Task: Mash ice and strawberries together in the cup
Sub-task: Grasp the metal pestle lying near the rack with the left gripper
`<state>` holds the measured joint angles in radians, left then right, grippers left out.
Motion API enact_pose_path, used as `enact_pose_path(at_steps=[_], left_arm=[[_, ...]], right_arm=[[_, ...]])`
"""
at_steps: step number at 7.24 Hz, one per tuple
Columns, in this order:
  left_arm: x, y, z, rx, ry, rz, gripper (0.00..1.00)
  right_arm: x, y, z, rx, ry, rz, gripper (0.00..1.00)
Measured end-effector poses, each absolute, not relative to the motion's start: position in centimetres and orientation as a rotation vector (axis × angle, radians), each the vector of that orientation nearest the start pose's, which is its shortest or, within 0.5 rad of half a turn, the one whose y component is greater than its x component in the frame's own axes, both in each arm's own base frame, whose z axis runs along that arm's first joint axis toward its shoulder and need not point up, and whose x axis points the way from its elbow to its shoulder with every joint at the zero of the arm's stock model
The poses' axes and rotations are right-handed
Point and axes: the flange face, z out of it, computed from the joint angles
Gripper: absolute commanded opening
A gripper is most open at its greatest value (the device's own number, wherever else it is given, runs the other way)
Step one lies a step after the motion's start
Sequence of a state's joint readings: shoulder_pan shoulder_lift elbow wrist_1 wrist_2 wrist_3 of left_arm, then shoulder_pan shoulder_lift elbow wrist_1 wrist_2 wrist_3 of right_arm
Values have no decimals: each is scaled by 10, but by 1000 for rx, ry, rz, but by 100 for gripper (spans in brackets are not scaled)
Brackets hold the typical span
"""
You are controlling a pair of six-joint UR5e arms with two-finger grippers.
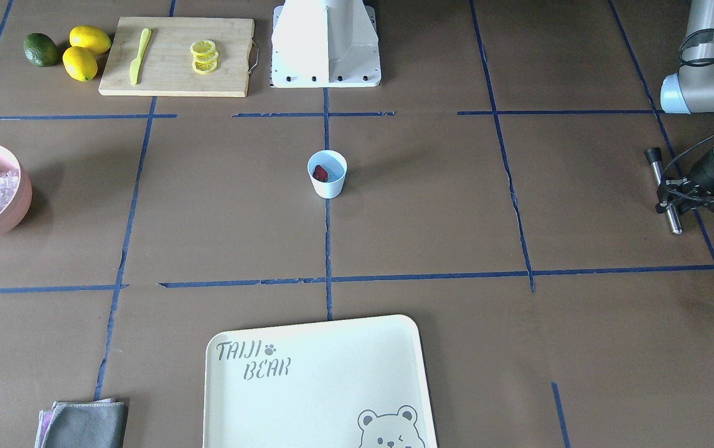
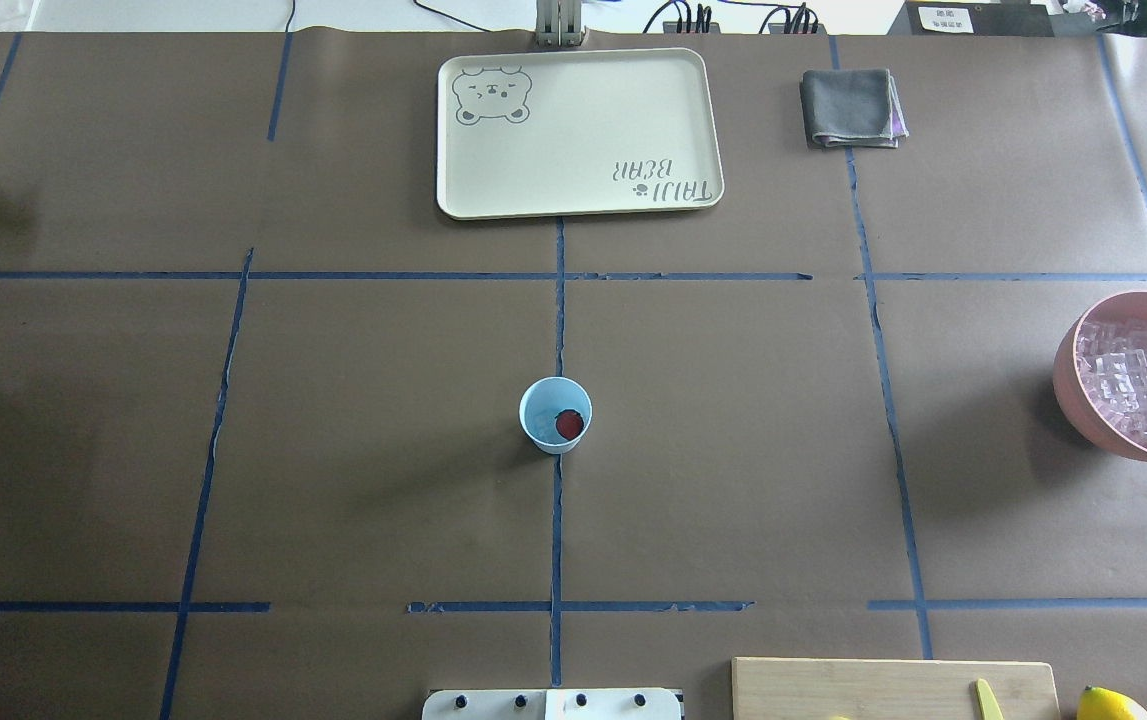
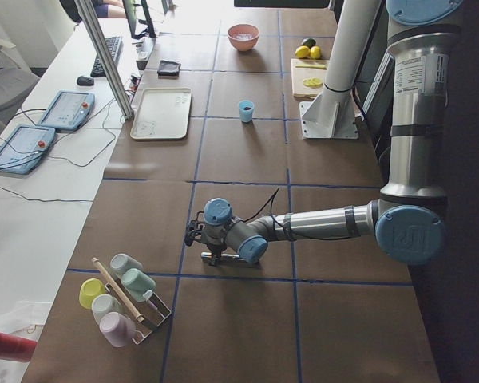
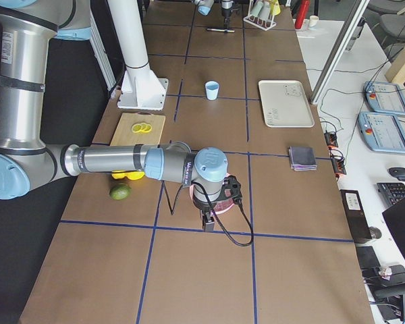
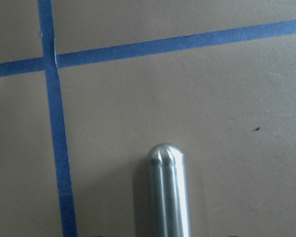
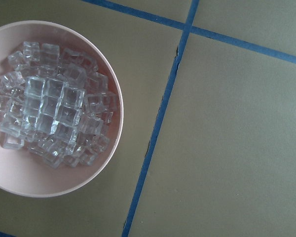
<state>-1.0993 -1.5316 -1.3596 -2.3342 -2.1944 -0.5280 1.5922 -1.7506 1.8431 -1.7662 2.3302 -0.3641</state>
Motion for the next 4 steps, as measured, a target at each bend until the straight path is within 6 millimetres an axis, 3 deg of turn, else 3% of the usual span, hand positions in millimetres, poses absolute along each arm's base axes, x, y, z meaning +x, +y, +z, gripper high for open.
enact_pose_path(at_steps=[2, 4], left_arm=[[156, -471, 704, 145, 775, 109, 0], [159, -478, 682, 184, 794, 124, 0]], right_arm=[[73, -405, 626, 51, -766, -287, 100], [73, -405, 625, 52, -767, -287, 100]])
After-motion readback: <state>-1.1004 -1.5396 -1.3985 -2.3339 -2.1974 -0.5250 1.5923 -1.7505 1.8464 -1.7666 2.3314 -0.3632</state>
